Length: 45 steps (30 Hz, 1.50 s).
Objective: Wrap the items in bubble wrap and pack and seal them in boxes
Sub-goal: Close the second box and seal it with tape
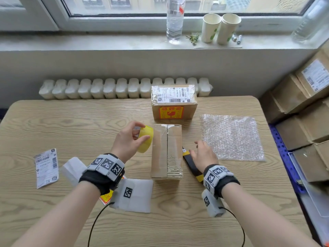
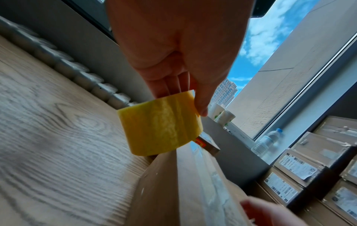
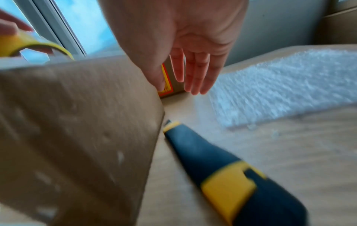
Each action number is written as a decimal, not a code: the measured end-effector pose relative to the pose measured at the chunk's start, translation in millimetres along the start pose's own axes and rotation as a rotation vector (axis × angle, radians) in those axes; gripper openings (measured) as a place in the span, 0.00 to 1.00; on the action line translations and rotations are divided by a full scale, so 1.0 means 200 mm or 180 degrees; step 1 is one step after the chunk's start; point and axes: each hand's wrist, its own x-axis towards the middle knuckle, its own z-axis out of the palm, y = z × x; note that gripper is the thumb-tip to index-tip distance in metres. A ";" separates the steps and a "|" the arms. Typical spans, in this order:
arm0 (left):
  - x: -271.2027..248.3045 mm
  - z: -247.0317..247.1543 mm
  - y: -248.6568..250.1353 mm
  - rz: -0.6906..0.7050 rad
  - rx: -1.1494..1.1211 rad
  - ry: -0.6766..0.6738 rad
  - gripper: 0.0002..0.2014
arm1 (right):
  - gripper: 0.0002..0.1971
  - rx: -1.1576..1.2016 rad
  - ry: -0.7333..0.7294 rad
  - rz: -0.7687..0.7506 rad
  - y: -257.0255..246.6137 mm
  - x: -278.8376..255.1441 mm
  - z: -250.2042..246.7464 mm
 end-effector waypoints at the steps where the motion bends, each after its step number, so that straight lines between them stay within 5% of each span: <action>1: 0.00 -0.01 0.02 0.0031 -0.0015 -0.0015 0.17 | 0.18 0.0124 0.0191 -0.0143 -0.03 0.01 -0.05; 5: -0.04 -0.01 0.12 0.0078 -0.0080 -0.0203 0.15 | 0.10 0.0690 0.0765 -0.0929 -0.23 0.00 -0.20; 9: -0.09 -0.01 0.21 0.0163 -0.0322 -0.0586 0.13 | 0.11 0.1222 0.0400 -0.1358 -0.42 -0.05 -0.25; 16: -0.16 -0.04 0.29 0.0289 -0.0400 -0.0922 0.13 | 0.11 0.2219 -0.0111 -0.0870 -0.51 -0.14 -0.26; 23: -0.19 -0.09 0.33 0.0394 -0.0383 -0.1108 0.13 | 0.08 0.3007 0.0119 -0.0664 -0.55 -0.22 -0.27; 31: -0.18 -0.13 0.29 0.0210 -0.0279 -0.1340 0.21 | 0.04 0.2543 0.0315 -0.0648 -0.58 -0.25 -0.27; 38: -0.15 -0.15 0.24 0.0375 -0.0240 -0.1222 0.03 | 0.04 0.2577 0.0315 -0.0693 -0.59 -0.24 -0.27; 45: -0.15 -0.14 0.19 0.0549 -0.0248 -0.1469 0.04 | 0.09 0.2491 0.0449 -0.0685 -0.57 -0.25 -0.29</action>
